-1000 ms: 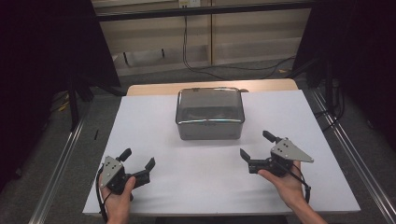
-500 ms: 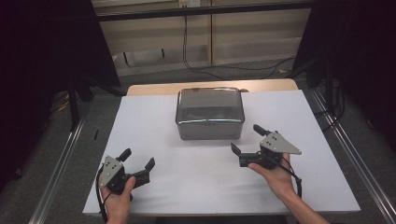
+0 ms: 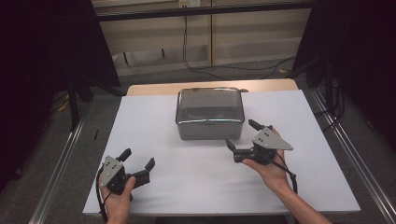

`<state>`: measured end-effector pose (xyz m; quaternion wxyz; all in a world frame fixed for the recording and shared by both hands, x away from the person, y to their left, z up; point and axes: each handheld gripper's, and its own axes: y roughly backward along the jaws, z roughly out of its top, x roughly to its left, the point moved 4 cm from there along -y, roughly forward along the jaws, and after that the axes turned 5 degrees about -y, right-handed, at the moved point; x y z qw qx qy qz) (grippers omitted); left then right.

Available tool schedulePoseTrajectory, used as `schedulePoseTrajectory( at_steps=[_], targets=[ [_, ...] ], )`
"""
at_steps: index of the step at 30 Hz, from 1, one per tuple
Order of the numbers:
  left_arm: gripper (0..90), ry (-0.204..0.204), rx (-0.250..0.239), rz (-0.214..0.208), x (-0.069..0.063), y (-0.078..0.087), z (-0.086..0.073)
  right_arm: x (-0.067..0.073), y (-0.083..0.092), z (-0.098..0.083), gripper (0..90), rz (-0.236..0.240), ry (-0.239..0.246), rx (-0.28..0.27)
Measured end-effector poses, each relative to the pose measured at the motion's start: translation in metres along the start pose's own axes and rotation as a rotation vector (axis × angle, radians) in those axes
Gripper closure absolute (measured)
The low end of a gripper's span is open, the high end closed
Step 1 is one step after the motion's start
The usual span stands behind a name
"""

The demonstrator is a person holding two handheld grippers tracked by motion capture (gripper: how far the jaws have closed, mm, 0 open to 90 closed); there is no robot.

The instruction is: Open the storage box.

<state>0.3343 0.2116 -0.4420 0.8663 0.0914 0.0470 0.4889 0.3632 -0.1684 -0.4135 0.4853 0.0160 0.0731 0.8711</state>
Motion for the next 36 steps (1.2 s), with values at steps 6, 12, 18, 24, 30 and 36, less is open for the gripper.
schedulePoseTrajectory(
  at_steps=[6,12,18,24,30,36],
  targets=[
    [4.4,0.000,0.001,-0.001,0.000,0.000,0.000,0.003,-0.010,0.004,1.0,0.008,0.027,0.011],
    [4.4,0.002,-0.001,-0.002,0.001,0.000,0.000,0.001,-0.020,0.010,1.1,0.003,0.059,0.019],
    [4.5,0.001,-0.009,-0.009,-0.003,0.001,0.002,0.004,-0.027,0.013,1.1,0.004,0.116,0.011],
    [4.5,0.006,-0.001,-0.005,0.000,0.000,0.000,0.005,-0.033,0.013,1.6,-0.023,0.216,0.016],
    [4.5,0.001,0.003,-0.007,-0.001,0.000,0.000,0.010,-0.040,0.013,2.3,-0.038,0.351,0.027],
    [4.5,0.002,-0.001,-0.002,-0.002,-0.002,0.001,0.014,-0.044,0.015,1.9,-0.051,0.436,0.023]
  ],
)
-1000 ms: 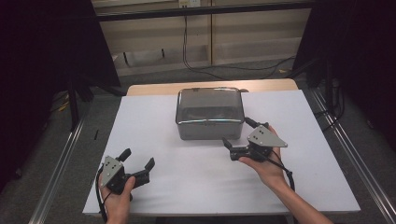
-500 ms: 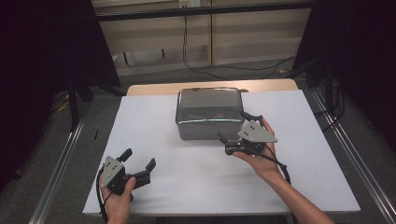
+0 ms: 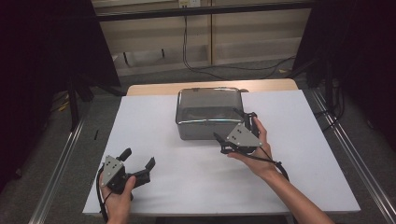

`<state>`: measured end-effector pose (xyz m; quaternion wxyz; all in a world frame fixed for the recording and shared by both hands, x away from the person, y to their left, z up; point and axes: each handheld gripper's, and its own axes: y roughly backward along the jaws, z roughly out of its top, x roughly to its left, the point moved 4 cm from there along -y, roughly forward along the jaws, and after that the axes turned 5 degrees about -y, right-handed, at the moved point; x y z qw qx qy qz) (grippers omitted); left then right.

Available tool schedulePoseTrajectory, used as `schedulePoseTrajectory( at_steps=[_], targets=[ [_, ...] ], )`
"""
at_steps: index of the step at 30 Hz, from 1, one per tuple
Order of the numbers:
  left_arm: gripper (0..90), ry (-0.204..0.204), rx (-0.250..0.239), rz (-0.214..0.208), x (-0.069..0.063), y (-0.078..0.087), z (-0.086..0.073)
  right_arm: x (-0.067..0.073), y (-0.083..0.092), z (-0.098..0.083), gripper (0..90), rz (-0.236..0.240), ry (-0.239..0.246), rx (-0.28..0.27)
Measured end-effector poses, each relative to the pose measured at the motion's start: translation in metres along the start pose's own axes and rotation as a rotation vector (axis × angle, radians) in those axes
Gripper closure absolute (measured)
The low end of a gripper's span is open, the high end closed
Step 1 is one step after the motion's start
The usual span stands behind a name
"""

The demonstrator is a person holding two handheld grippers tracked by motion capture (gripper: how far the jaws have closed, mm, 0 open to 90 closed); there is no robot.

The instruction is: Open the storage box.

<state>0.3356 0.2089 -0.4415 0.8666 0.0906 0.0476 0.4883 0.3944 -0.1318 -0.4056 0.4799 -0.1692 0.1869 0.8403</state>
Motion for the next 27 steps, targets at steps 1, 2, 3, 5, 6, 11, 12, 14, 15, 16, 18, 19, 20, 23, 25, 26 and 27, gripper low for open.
schedulePoseTrajectory(
  at_steps=[1,2,3,5,6,11,12,14,15,16,18,19,20,23,25,26,27],
  targets=[
    [4.5,-0.002,0.001,-0.004,0.000,0.000,0.000,0.001,-0.001,0.000,2.1,-0.003,0.014,0.002],
    [4.5,-0.001,0.003,-0.005,-0.001,-0.001,0.000,0.002,-0.002,0.001,3.7,-0.007,0.057,0.004],
    [4.5,-0.001,0.003,-0.005,-0.001,-0.001,-0.001,0.003,-0.003,0.001,4.1,-0.010,0.077,0.009],
    [4.5,-0.001,0.004,-0.005,0.000,-0.001,-0.001,0.004,-0.003,0.000,4.9,-0.016,0.106,0.015],
    [4.5,-0.002,0.004,-0.004,0.000,0.000,-0.001,0.004,-0.004,0.000,6.0,-0.016,0.133,0.019],
    [4.5,-0.003,0.006,-0.001,0.001,0.000,-0.001,0.008,-0.005,0.000,11.1,-0.033,0.251,0.038],
    [4.5,-0.002,0.006,0.000,0.001,0.000,-0.001,0.008,-0.005,0.000,11.1,-0.033,0.251,0.038],
    [4.5,0.000,0.006,-0.001,0.001,0.000,-0.001,0.009,-0.007,0.001,12.2,-0.037,0.287,0.039],
    [4.5,0.001,0.007,0.000,0.001,0.000,-0.001,0.010,-0.007,0.000,14.4,-0.046,0.325,0.046],
    [4.5,-0.001,0.009,0.000,0.001,0.000,-0.001,0.011,-0.008,-0.001,15.5,-0.047,0.346,0.049],
    [4.5,-0.004,0.009,-0.003,0.000,-0.001,-0.001,0.013,-0.009,-0.003,17.4,-0.059,0.405,0.064],
    [4.4,-0.004,0.009,-0.004,-0.001,-0.001,-0.001,0.014,-0.010,-0.005,18.1,-0.060,0.430,0.068],
    [4.4,-0.004,0.009,-0.004,-0.001,-0.001,-0.001,0.014,-0.010,-0.005,18.1,-0.060,0.430,0.068],
    [4.5,-0.006,0.011,-0.003,-0.001,-0.001,-0.001,0.016,-0.012,-0.007,22.0,-0.063,0.471,0.081],
    [4.4,-0.005,0.010,-0.001,0.000,-0.001,-0.001,0.017,-0.013,-0.007,24.9,-0.071,0.510,0.089],
    [4.4,-0.006,0.011,0.000,0.000,-0.001,-0.001,0.017,-0.014,-0.006,26.0,-0.073,0.527,0.091],
    [4.4,-0.007,0.012,-0.002,0.000,-0.001,-0.001,0.018,-0.015,-0.005,29.1,-0.079,0.547,0.099]
  ],
)
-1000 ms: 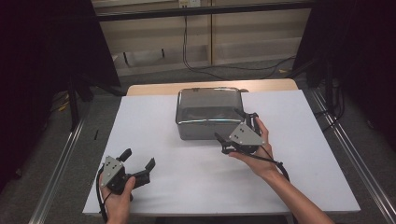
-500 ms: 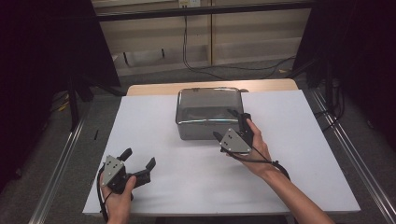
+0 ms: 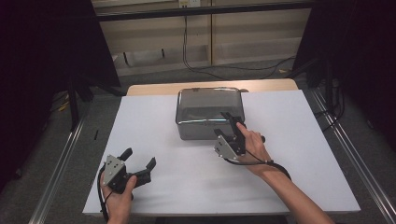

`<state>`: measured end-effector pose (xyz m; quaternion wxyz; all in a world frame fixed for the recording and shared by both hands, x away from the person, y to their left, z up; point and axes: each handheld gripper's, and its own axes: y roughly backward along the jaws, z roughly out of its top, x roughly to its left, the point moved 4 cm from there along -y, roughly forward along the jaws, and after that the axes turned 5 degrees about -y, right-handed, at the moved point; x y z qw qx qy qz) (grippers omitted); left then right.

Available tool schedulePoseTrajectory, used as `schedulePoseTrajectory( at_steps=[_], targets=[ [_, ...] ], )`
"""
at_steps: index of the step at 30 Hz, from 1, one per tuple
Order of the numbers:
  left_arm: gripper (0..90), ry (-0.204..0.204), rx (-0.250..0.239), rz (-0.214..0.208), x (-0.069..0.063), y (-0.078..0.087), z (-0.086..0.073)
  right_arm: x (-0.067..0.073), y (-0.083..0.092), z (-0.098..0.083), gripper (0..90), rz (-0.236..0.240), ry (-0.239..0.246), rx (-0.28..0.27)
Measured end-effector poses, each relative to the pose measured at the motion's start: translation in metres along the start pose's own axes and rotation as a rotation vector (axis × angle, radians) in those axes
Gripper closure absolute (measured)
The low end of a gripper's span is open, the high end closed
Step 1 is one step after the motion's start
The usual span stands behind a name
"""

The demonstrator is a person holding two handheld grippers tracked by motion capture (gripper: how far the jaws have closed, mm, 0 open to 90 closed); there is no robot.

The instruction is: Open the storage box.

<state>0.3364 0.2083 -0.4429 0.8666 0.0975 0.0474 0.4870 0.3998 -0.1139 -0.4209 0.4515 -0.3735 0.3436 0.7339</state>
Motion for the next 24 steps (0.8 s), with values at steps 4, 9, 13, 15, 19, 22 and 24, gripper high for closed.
schedulePoseTrajectory(
  at_steps=[4,9,13,15,19,22,24],
  targets=[
    [4.5,-0.001,0.002,-0.001,0.000,0.000,0.000,0.002,-0.001,0.001,34.5,0.004,0.034,0.017],
    [4.5,-0.004,0.003,-0.001,0.001,0.001,0.000,0.010,-0.004,0.002,41.1,0.006,0.108,0.043],
    [4.4,-0.004,0.004,-0.001,0.001,0.000,-0.001,0.012,-0.007,0.000,46.4,0.014,0.125,0.059],
    [4.4,-0.005,0.004,-0.001,0.001,0.000,-0.001,0.014,-0.008,0.000,48.9,0.024,0.134,0.065],
    [4.4,-0.006,0.004,0.000,0.001,0.000,0.000,0.016,-0.009,-0.001,53.5,0.035,0.154,0.070],
    [4.4,-0.006,0.004,0.000,0.001,0.000,-0.001,0.018,-0.009,-0.001,57.7,0.041,0.155,0.079],
    [4.5,-0.005,0.004,-0.001,0.001,0.000,-0.001,0.019,-0.009,0.000,59.6,0.046,0.163,0.077]
  ],
)
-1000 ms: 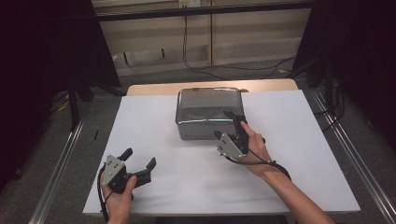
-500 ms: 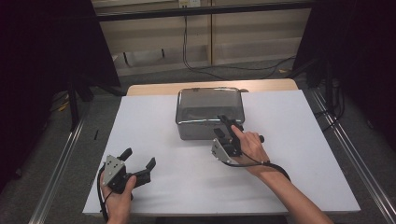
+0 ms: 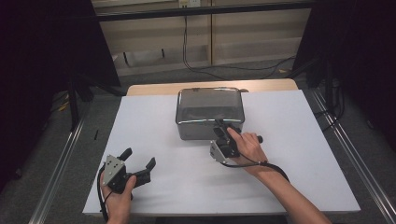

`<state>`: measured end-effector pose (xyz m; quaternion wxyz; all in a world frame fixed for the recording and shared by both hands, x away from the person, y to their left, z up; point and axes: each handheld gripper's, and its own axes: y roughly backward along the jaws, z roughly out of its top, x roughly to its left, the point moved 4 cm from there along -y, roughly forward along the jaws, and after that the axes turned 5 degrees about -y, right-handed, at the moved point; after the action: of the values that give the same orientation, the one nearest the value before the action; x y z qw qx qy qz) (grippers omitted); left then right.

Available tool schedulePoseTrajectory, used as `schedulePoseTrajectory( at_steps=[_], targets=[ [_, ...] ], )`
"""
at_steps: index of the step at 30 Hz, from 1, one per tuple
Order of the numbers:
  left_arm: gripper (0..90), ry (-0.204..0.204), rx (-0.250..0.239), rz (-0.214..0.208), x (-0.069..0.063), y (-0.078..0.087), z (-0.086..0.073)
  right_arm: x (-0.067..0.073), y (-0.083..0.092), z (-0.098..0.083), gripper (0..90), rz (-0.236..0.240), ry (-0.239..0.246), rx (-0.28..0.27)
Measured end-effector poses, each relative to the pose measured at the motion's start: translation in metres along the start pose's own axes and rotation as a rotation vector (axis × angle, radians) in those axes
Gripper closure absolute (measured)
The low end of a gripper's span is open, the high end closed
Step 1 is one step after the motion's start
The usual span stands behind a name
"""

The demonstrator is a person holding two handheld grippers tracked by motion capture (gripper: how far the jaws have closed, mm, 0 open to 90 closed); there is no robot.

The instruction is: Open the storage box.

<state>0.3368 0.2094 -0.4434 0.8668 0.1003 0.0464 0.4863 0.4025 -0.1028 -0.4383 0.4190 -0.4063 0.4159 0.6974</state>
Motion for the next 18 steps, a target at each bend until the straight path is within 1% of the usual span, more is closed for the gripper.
schedulePoseTrajectory(
  at_steps=[4,7,10,11,14,18],
  targets=[
    [4.5,-0.002,0.000,-0.001,0.0000,0.0000,0.0001,0.0014,-0.0004,0.0011,62.9,0.008,-0.003,0.006],
    [4.5,-0.002,0.000,0.000,0.0002,0.0002,0.0001,0.0022,-0.0012,0.0028,65.3,0.013,0.006,0.005],
    [4.4,-0.001,-0.001,0.001,0.0003,0.0002,0.0001,0.0031,-0.0015,0.0038,66.0,0.011,0.008,0.004],
    [4.4,-0.001,-0.001,0.000,0.0003,0.0002,0.0000,0.0030,-0.0022,0.0051,66.6,0.010,0.017,0.001],
    [4.4,0.000,0.000,-0.001,0.0001,0.0000,0.0000,0.0034,-0.0023,0.0061,67.5,0.009,0.012,0.004],
    [4.4,-0.001,-0.001,-0.001,0.0002,0.0002,0.0001,0.0037,-0.0027,0.0088,70.9,0.005,0.019,-0.002]
  ],
)
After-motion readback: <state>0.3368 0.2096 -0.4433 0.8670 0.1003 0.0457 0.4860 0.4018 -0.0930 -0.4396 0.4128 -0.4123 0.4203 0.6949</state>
